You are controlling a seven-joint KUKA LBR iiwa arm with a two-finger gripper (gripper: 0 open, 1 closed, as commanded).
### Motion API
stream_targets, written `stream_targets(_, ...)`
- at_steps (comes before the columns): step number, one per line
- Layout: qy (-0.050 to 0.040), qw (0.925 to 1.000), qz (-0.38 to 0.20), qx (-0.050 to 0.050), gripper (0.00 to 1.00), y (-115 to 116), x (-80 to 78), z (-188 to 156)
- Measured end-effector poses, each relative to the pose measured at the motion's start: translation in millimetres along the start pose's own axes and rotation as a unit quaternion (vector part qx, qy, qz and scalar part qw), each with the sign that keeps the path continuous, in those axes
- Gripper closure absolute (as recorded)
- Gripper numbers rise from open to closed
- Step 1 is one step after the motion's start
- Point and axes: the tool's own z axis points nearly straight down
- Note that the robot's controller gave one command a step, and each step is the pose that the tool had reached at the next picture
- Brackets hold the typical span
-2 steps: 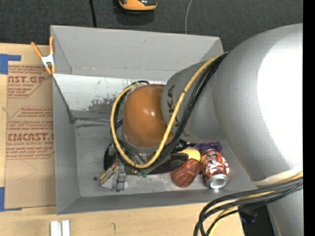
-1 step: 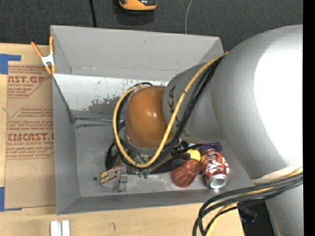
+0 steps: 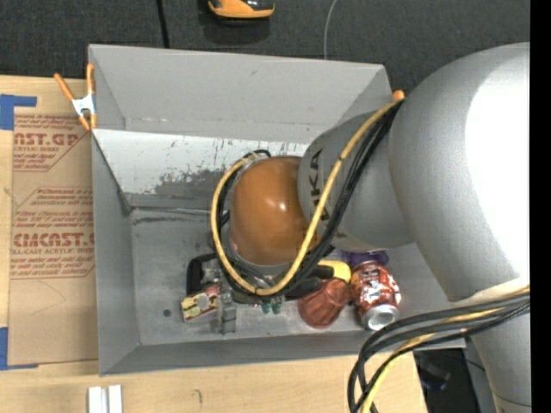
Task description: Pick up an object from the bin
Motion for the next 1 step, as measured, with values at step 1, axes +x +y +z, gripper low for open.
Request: stream_targets(1, 0.0, 1.0, 0.0, 0.0, 1.0, 0.0, 0.0, 0.0)
